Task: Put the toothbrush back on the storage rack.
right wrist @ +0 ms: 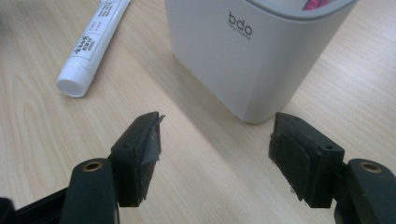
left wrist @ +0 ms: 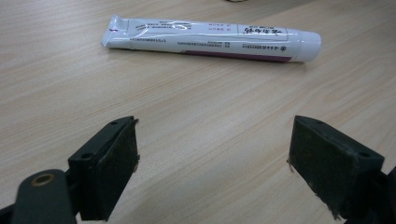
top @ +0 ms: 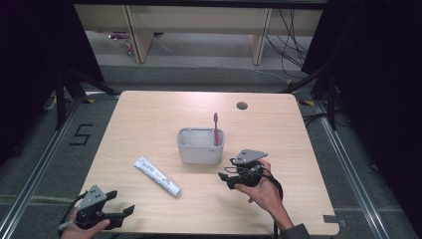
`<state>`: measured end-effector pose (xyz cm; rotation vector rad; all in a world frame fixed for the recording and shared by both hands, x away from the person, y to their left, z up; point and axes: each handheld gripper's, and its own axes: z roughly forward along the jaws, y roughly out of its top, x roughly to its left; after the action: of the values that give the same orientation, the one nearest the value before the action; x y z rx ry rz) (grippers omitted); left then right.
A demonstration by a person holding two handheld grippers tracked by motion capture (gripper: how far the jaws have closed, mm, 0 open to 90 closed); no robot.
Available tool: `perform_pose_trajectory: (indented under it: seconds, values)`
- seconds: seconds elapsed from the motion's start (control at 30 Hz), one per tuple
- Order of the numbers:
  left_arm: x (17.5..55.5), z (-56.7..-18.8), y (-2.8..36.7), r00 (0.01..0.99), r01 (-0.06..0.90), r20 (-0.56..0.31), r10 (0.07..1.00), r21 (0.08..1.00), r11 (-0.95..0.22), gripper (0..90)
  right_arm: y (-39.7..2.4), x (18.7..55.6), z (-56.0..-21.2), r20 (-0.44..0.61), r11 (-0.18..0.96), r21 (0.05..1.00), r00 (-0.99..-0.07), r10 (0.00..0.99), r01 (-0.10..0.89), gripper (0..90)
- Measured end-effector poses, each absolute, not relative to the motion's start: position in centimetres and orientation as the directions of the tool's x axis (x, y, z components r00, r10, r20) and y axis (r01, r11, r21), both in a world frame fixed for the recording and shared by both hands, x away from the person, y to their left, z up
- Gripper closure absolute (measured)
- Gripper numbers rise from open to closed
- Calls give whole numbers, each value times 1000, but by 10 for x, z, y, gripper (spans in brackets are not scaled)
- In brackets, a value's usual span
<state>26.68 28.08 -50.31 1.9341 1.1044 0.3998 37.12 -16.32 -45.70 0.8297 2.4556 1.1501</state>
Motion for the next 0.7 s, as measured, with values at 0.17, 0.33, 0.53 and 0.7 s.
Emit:
perform_pose_trajectory:
  seconds: [0.17, 0.33, 0.53, 0.7]
  values:
    - [266, -504, 280, 560, 547, -131, 818, 800, -246, 150, -172, 366, -462, -11, 502, 762, -767, 641, 408, 340]
    - [264, -502, 283, 543, 552, -133, 829, 800, -233, 150, -183, 364, -469, 8, 486, 754, -746, 665, 441, 338]
    - [265, -503, 284, 528, 553, -141, 837, 806, -213, 151, -194, 355, -473, 39, 473, 735, -727, 686, 485, 337]
    - [270, -501, 285, 515, 559, -154, 843, 806, -194, 150, -201, 348, -478, 36, 487, 724, -732, 680, 489, 335]
